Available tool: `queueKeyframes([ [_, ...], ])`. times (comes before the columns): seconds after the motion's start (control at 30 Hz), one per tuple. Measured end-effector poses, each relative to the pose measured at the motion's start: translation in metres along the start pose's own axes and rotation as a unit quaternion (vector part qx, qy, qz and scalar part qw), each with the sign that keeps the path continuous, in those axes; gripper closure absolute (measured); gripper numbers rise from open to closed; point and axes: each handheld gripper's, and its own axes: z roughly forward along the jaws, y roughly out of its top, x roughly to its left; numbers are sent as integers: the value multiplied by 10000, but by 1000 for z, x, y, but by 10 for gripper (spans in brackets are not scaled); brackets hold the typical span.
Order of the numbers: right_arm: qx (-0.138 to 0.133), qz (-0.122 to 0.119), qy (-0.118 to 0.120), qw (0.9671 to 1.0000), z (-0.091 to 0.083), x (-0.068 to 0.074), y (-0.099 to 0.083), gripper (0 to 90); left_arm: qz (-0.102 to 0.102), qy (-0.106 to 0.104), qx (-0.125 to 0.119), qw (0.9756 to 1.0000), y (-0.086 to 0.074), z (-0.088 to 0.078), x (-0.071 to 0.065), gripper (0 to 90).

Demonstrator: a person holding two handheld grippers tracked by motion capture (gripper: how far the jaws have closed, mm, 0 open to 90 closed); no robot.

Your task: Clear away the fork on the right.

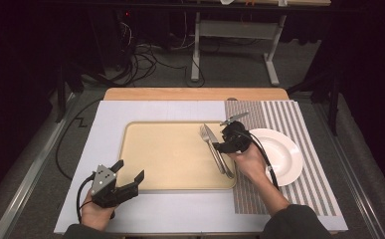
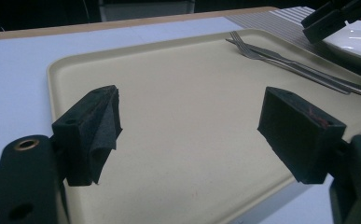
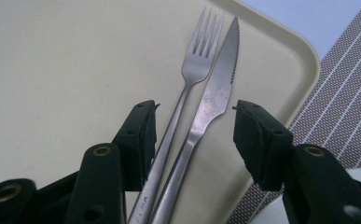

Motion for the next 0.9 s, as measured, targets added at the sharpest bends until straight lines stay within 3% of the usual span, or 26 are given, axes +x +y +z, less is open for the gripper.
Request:
queueKeyframes([
  [0.9,-482,88,20,9988,-34,-17,-32,472,-29,46,-18,10000,0,1,0,218],
])
